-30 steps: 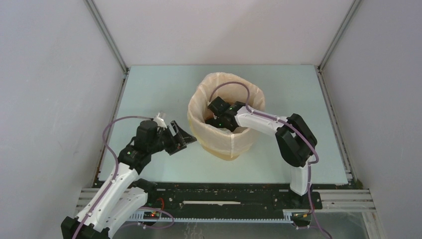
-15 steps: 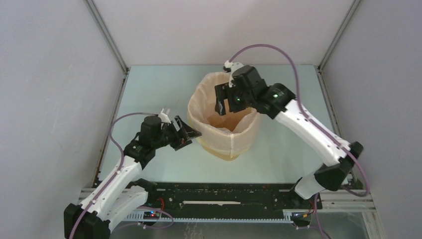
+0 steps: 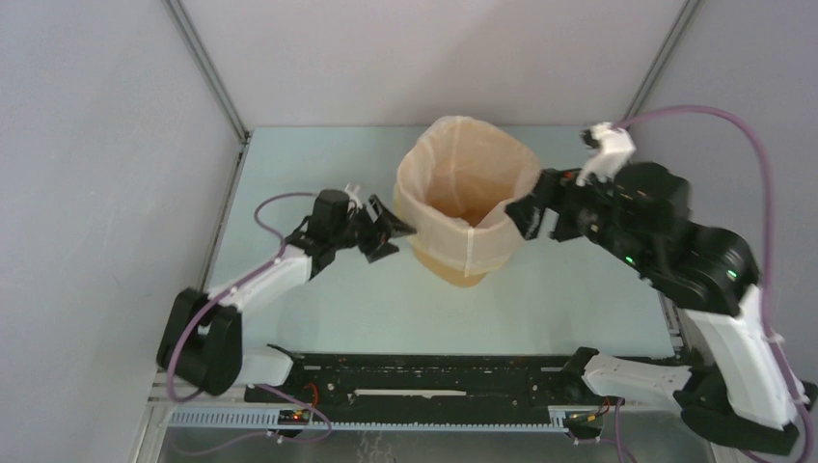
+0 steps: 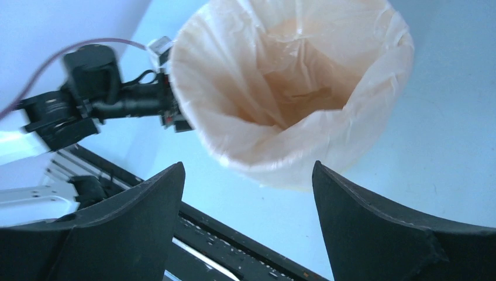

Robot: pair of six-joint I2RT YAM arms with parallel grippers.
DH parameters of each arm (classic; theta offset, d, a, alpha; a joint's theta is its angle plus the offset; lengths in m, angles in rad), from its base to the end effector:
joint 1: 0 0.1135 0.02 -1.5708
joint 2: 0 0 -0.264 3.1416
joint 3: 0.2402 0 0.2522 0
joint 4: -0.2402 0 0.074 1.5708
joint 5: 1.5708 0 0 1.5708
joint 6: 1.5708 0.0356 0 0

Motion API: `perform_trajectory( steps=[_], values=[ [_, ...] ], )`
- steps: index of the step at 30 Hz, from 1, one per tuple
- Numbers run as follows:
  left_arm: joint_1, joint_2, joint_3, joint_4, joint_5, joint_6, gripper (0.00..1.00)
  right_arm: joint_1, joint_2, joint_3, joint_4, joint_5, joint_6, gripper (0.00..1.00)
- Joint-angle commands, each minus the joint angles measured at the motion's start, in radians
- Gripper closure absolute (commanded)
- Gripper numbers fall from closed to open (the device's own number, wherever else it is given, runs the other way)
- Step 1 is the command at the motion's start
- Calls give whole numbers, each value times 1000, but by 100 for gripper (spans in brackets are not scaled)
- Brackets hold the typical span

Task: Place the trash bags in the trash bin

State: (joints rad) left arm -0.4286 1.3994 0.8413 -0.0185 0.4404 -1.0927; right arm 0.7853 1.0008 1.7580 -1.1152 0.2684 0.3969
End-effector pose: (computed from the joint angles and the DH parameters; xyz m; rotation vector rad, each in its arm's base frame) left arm 0.2698 -0.1400 0.2369 -0.5050 2.3557 -1.2823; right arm 0.0886 0.0752 0.5097 -0.1965 1.9424 0.5334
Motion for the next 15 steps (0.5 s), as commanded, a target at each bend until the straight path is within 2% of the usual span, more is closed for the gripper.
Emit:
perform_trajectory(
  steps=[1, 3, 4, 5, 7, 11, 15],
  values=[
    [-38, 255, 358, 161, 3, -31, 26, -8, -89, -42, -118, 82, 137, 11],
    [-50, 362, 520, 158, -11, -37, 25, -8, -137, -46, -147, 86, 189, 11],
    [-51, 402, 583, 155, -22, -36, 25, -8, -156, -50, -157, 87, 209, 6],
    [-50, 430, 635, 136, -42, -31, 25, -8, -175, -52, -165, 88, 223, 1],
    [-44, 437, 676, 92, -82, -20, 24, -9, -200, -47, -179, 94, 240, 0],
    [-15, 271, 543, 34, -141, 33, 21, -9, -215, -15, -158, 67, 213, 0],
    [11, -52, 363, -178, -237, 151, 19, -9, -190, 39, -90, 28, 170, 0]
  ],
)
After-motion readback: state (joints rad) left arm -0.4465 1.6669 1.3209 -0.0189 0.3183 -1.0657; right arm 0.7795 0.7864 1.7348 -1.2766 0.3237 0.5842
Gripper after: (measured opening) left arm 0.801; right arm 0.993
